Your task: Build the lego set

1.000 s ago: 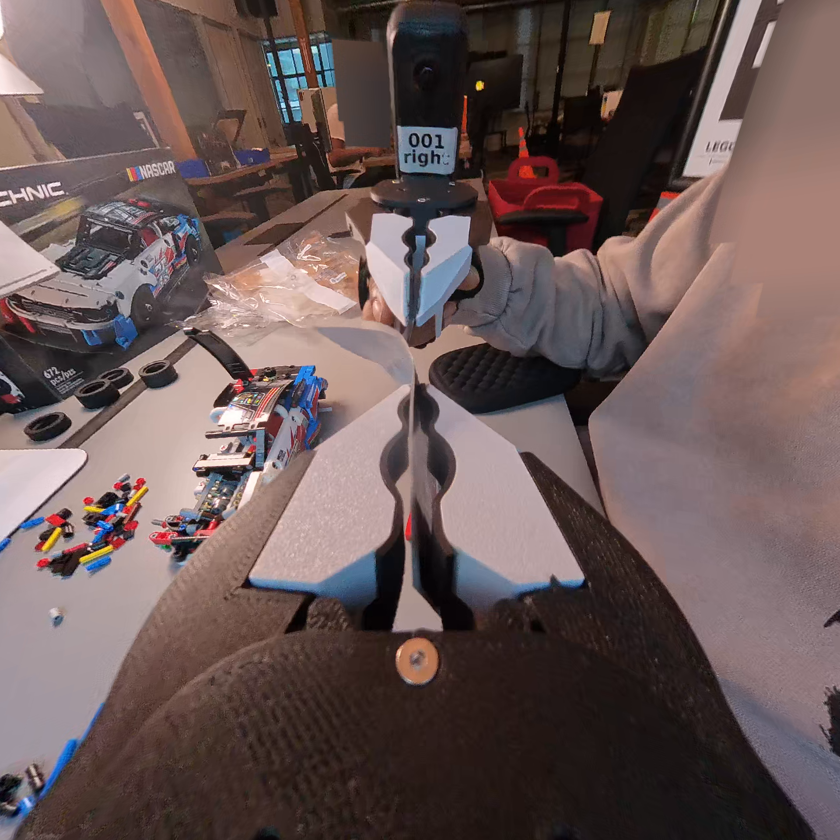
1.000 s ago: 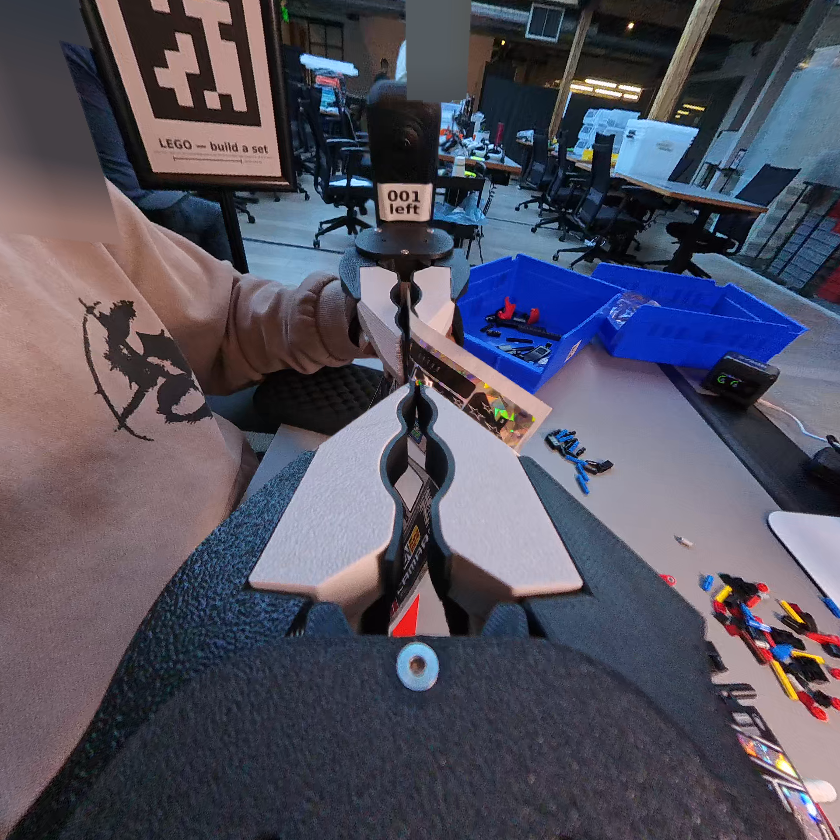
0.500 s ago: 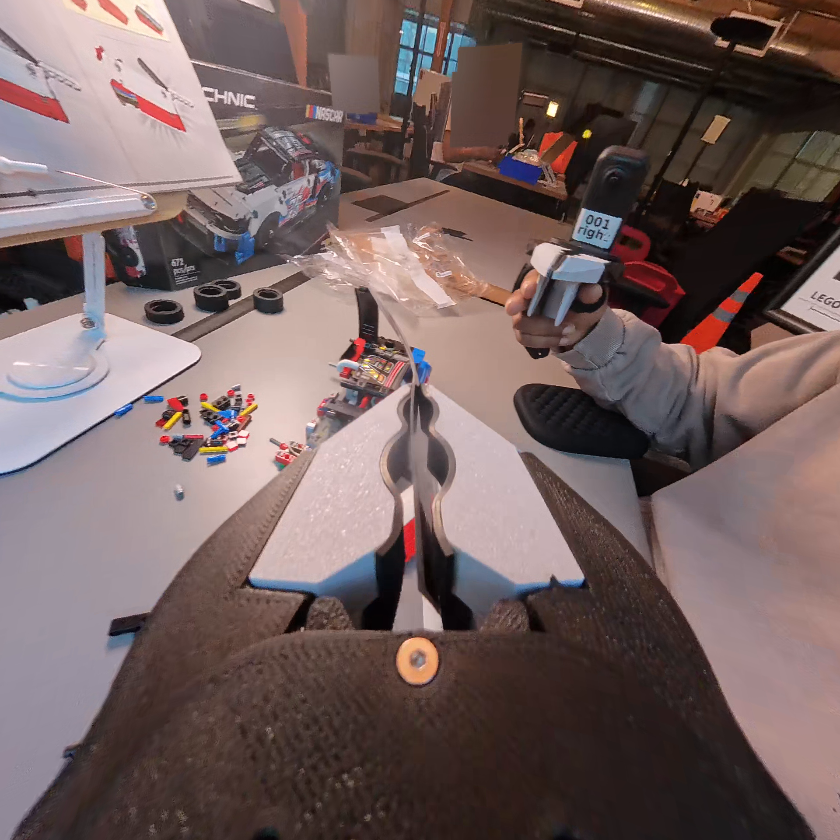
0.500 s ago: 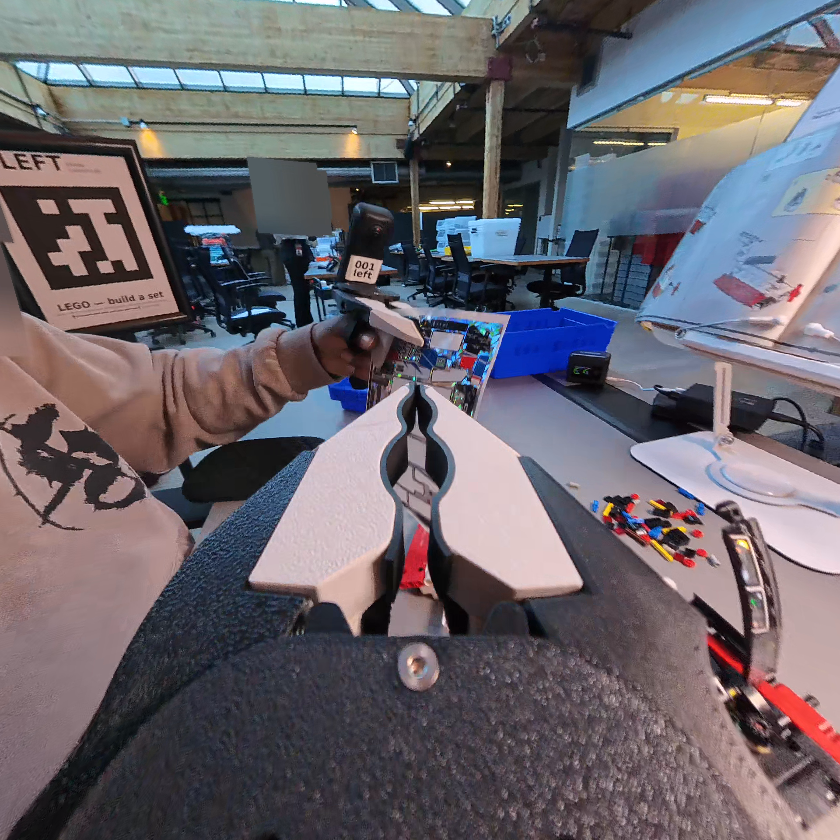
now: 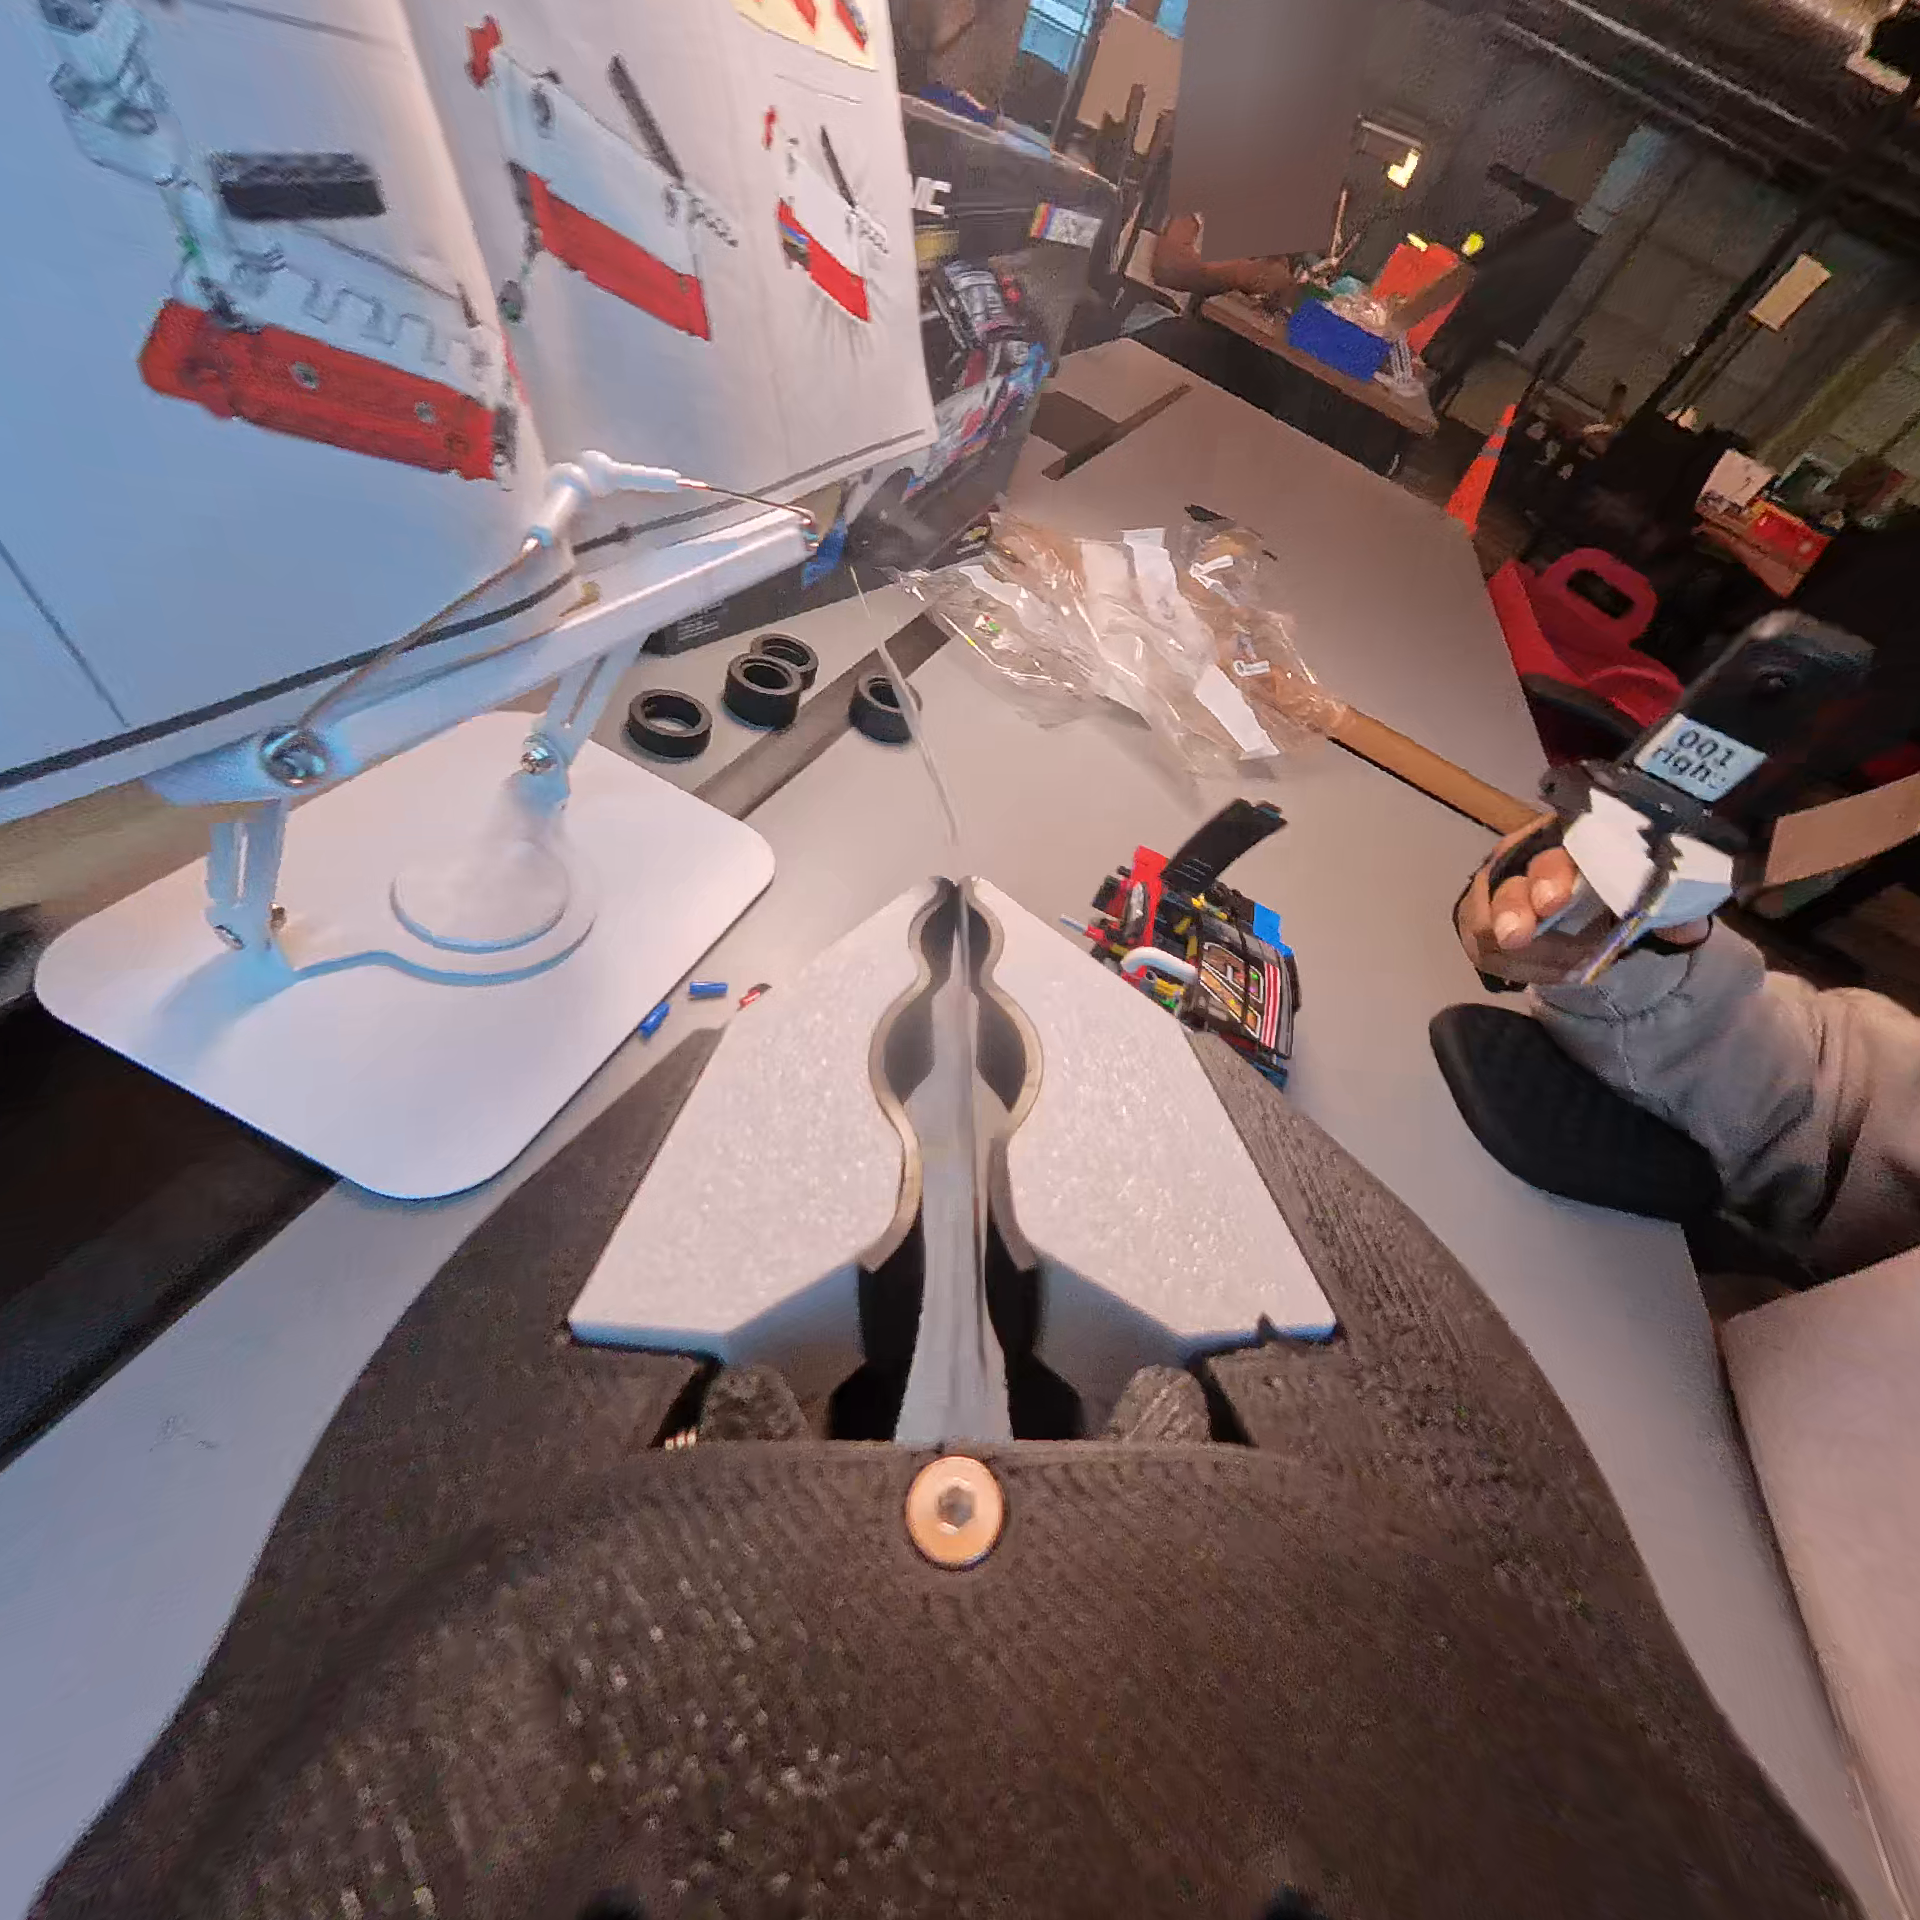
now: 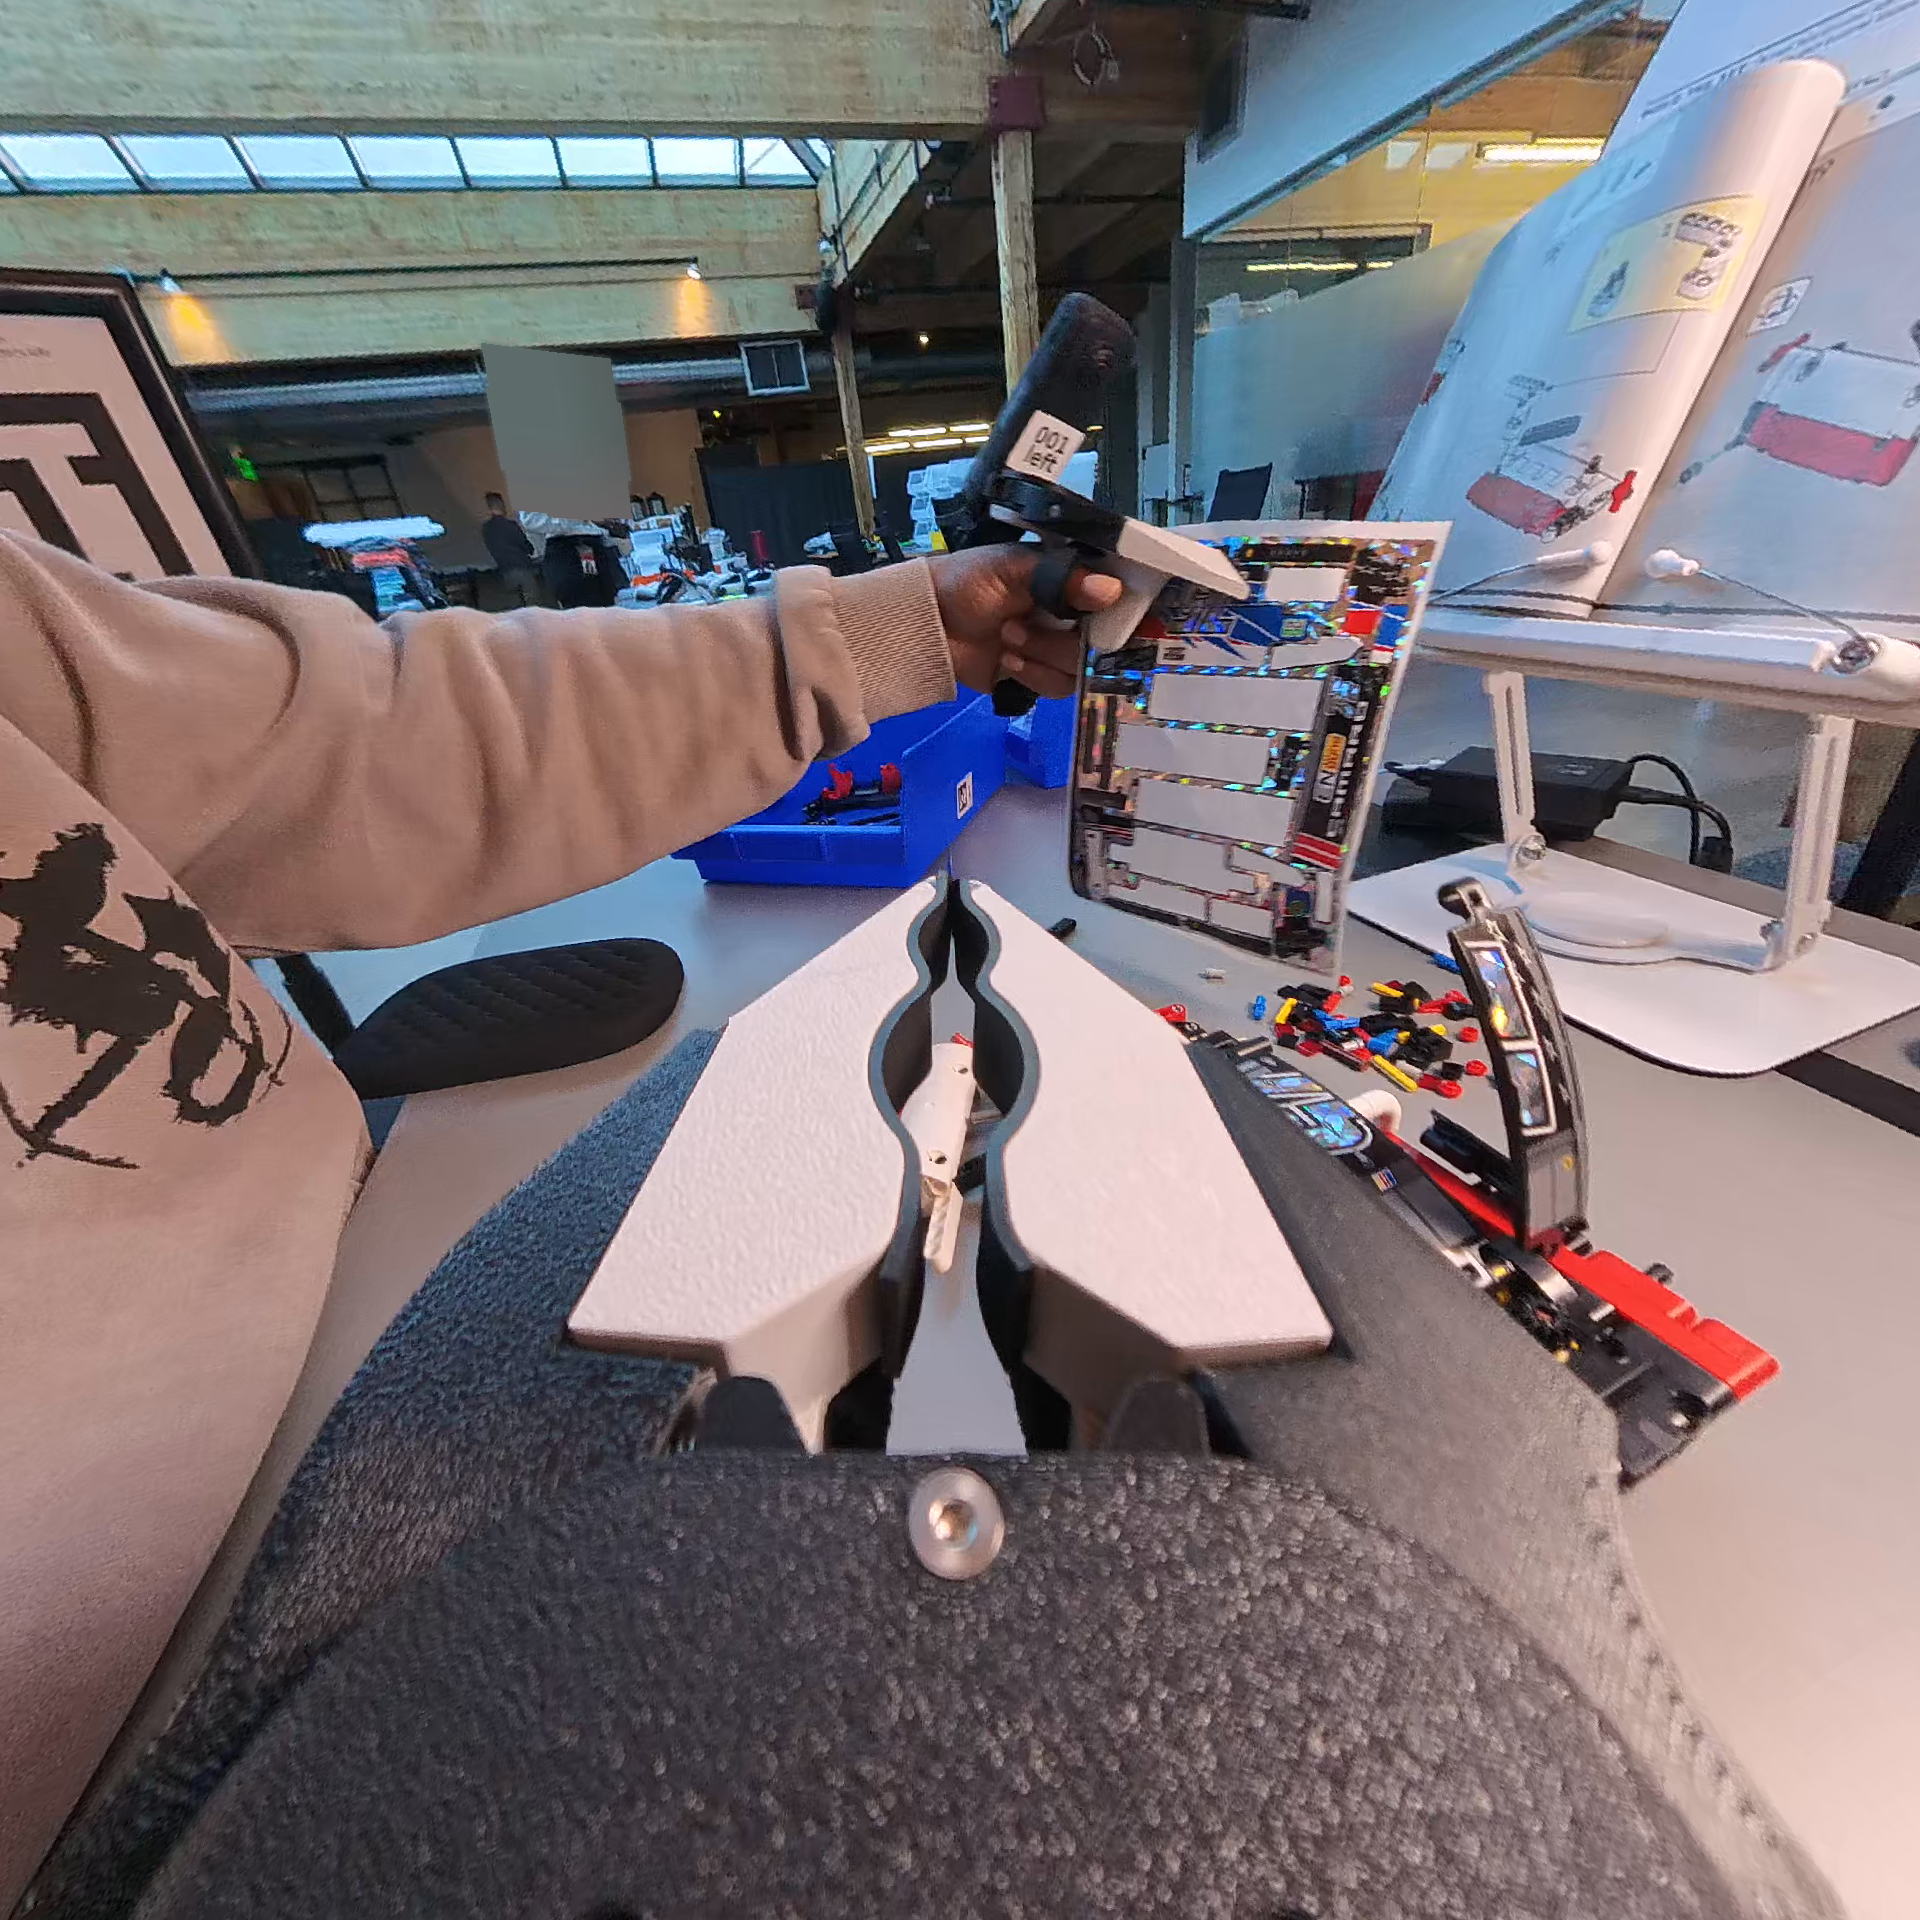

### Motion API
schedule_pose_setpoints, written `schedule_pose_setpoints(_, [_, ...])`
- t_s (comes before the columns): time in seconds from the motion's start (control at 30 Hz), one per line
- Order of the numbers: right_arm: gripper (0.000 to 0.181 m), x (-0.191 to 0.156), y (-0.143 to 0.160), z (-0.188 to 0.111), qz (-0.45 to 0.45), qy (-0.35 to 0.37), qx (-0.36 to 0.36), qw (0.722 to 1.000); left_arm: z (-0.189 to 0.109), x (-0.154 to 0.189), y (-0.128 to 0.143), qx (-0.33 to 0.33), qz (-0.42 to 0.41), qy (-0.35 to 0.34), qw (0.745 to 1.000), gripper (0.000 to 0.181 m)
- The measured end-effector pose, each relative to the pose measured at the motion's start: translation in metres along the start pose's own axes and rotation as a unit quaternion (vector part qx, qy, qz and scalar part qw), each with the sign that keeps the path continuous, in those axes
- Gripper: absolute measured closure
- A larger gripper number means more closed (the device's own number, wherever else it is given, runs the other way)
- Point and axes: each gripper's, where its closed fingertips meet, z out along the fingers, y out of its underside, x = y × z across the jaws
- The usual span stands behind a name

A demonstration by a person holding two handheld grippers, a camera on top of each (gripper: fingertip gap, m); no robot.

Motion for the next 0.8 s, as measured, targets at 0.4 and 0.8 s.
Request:
schedule_pose_setpoints(0.4, [0.181, 0.008, 0.002, -0.011, 0.030, -0.003, 0.010, 1.000, -0.018, -0.052, -0.011, 0.007, -0.142, 0.066, 0.988, 0.181])
schedule_pose_setpoints(0.8, [0.181, 0.015, 0.013, -0.005, 0.056, -0.008, -0.002, 0.998, -0.099, -0.138, 0.037, -0.030, -0.235, -0.102, 0.966, 0.181])
